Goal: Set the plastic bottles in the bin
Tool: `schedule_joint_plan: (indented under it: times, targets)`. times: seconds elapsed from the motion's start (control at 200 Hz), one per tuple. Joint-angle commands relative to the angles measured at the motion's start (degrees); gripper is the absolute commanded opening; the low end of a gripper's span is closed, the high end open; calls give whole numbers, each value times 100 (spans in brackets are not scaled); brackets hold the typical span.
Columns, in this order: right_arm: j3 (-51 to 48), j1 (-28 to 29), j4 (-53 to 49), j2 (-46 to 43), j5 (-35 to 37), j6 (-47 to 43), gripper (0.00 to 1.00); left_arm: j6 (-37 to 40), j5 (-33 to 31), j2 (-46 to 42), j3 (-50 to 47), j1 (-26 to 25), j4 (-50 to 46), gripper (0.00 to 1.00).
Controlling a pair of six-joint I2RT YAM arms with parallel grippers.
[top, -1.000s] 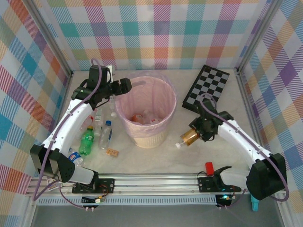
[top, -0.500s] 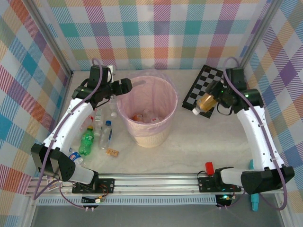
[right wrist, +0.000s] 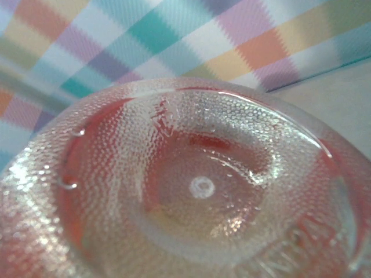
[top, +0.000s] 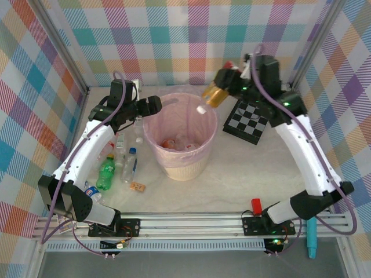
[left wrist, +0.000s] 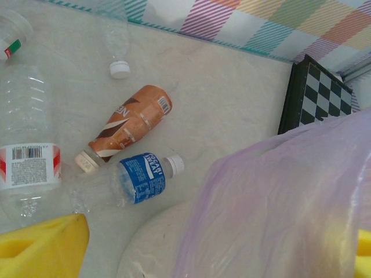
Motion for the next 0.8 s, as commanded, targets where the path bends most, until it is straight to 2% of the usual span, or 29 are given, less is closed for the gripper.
schedule_joint_plan:
  times: [0.0,0.16,0.265,0.405,0.59,0.715,0.795]
  targets:
    - [306,581,96,467,140,-579,33,149,-38,350,45,-61,-385,81]
    - [666,1187,-581,1302,605,-1098,35,93,5,352,37,-70,-314,71]
    - [750,1385,-938,1742,785,-1305,37,112,-25,394,145,-70,-367,59]
    - [511,1489,-1052,2050,665,-1279,38,102,29,381,212,-78,-345,42]
    - [8,1607,-912,2329,620,-1212,41,86,147,405,185,-76,-245,35]
    - [-234,1655,-804,2502,596,-1157,50,49,237,455,201,-78,-193,34]
    - [-409,1662,-684,2502,557,-1107,67,54,240,442,212,-78,-201,34]
